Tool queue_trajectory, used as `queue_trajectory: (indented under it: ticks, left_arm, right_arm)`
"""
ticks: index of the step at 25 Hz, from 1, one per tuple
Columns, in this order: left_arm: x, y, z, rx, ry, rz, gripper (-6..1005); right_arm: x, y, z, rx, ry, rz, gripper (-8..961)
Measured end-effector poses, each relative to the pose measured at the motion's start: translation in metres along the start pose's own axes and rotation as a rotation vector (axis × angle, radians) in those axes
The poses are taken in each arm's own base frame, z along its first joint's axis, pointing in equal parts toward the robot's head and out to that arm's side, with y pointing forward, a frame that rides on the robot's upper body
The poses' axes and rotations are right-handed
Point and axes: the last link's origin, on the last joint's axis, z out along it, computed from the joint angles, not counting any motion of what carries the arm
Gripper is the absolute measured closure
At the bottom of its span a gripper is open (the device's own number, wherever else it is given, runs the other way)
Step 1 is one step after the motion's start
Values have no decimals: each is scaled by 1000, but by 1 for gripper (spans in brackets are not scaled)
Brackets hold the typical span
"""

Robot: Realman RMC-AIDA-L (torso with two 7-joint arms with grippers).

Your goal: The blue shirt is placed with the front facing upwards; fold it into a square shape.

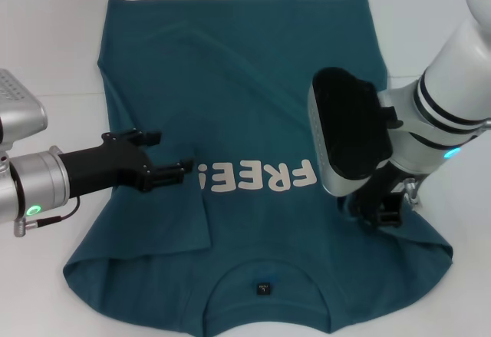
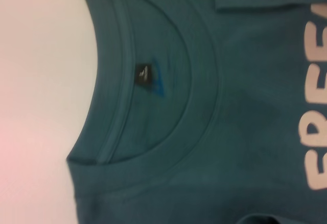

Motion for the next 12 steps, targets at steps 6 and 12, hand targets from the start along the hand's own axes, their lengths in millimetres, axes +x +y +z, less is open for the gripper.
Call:
queue_trajectory:
  ticks: [6, 12]
  left_arm:
    - [-1, -1, 0, 5, -1, -2, 160]
    - [0, -1, 0, 7, -1, -1, 160]
  right_arm:
    - [-8, 2, 1, -3, -41, 17, 864]
    - [-4, -12, 1, 70, -91, 136, 743]
